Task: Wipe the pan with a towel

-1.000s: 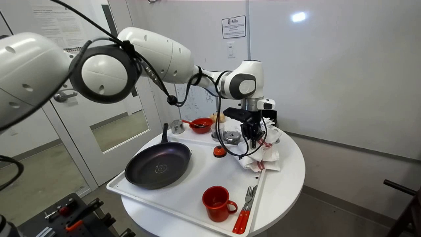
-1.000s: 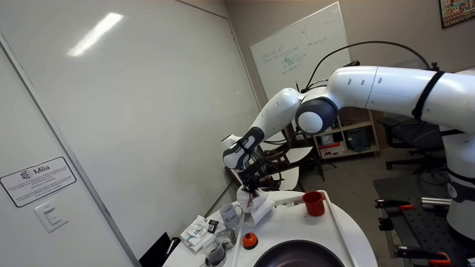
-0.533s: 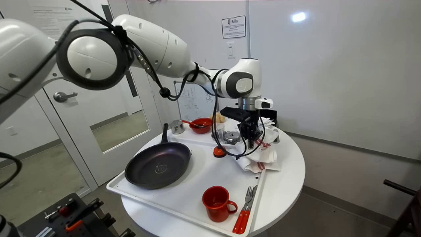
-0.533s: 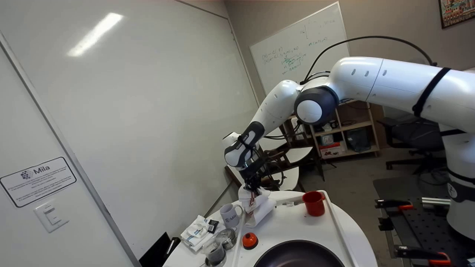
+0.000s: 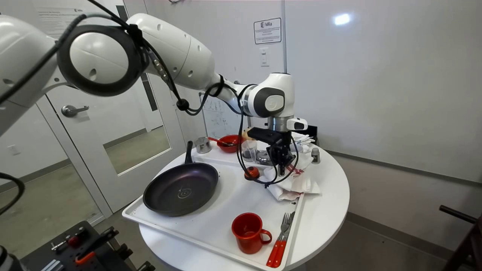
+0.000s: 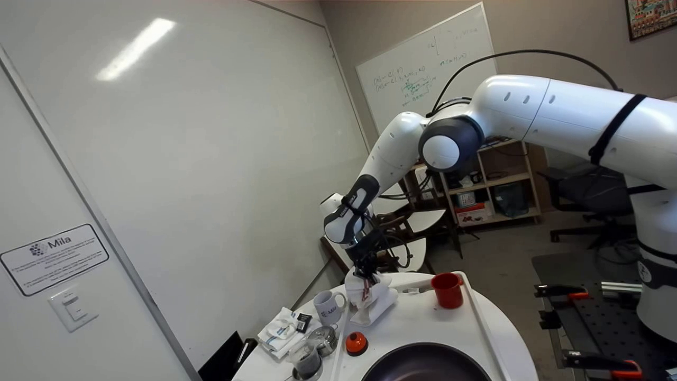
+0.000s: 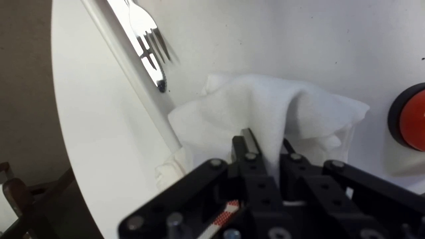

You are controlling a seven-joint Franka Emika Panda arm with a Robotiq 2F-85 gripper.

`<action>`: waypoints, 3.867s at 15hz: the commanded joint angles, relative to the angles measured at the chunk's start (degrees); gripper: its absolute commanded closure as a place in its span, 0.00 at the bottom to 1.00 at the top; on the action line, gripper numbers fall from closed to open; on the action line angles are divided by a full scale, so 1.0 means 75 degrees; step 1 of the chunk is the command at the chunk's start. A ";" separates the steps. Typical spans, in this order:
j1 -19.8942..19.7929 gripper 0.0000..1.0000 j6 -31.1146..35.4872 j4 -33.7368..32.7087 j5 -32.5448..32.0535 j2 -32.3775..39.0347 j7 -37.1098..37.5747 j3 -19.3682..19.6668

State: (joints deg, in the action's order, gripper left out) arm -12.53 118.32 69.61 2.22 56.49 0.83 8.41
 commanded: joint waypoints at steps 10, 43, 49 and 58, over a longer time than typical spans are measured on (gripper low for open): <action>0.0125 0.97 0.0823 0.1924 -0.0326 -0.1429 -0.0348 -0.0058; -0.0084 0.05 0.0393 0.1746 -0.0170 -0.0414 -0.0404 -0.0174; -0.0196 0.06 0.0396 0.1588 -0.0092 -0.0165 -0.0477 -0.0269; -0.0556 0.05 0.0303 0.1000 0.0270 0.0251 -0.0791 -0.0591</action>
State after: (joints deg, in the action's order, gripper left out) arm -15.09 122.47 80.91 2.44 55.98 -3.22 5.22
